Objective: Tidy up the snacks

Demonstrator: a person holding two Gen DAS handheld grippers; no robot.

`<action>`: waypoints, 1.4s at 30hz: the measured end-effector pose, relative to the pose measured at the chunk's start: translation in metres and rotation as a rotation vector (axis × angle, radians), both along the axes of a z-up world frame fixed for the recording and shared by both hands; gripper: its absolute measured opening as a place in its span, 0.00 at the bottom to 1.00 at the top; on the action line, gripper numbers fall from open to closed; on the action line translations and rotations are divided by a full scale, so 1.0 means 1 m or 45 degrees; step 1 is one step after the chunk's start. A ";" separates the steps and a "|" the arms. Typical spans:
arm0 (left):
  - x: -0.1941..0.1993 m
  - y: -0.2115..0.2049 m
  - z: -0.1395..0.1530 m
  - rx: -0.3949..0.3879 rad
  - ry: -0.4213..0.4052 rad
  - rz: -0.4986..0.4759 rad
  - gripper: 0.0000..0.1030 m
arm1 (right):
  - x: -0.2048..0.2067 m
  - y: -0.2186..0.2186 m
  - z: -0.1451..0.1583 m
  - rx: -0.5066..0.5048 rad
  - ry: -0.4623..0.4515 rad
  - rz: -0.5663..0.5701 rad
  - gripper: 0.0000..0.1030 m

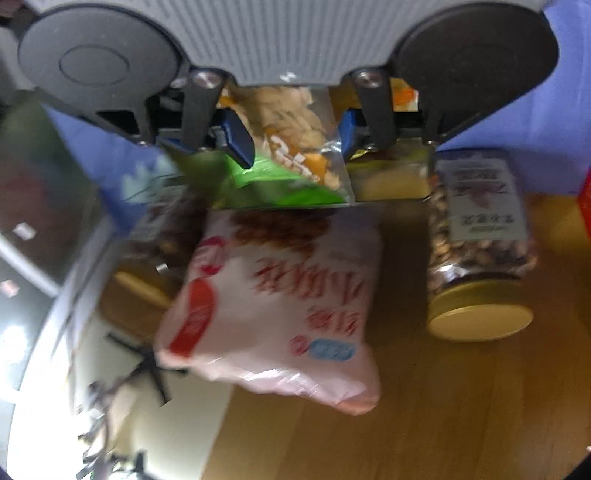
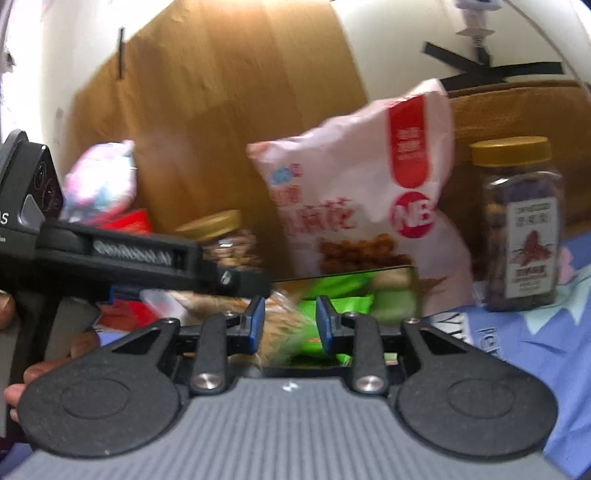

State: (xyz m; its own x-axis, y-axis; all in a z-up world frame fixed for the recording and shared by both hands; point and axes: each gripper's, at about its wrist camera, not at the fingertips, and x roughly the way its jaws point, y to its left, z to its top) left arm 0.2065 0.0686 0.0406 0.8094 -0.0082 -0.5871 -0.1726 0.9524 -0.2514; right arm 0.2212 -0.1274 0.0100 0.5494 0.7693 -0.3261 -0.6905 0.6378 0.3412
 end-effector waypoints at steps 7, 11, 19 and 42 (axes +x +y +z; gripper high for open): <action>-0.020 -0.001 -0.002 0.093 -0.023 0.151 0.51 | -0.002 -0.019 0.002 0.046 0.039 -0.046 0.33; -0.028 -0.016 0.007 0.329 -0.053 0.271 0.56 | -0.021 -0.033 0.003 0.063 0.063 -0.070 0.33; -0.045 -0.049 0.011 0.354 -0.121 0.151 0.56 | -0.076 -0.072 -0.002 0.085 0.070 -0.204 0.37; -0.121 -0.092 -0.039 0.298 -0.175 0.016 0.65 | -0.134 -0.086 -0.037 -0.177 0.129 -0.345 0.39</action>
State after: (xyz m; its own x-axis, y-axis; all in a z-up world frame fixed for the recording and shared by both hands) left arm 0.0851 -0.0236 0.0016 0.8810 0.1255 -0.4562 -0.1644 0.9853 -0.0465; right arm 0.0871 -0.2135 -0.0270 0.6877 0.5435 -0.4814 -0.4562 0.8393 0.2958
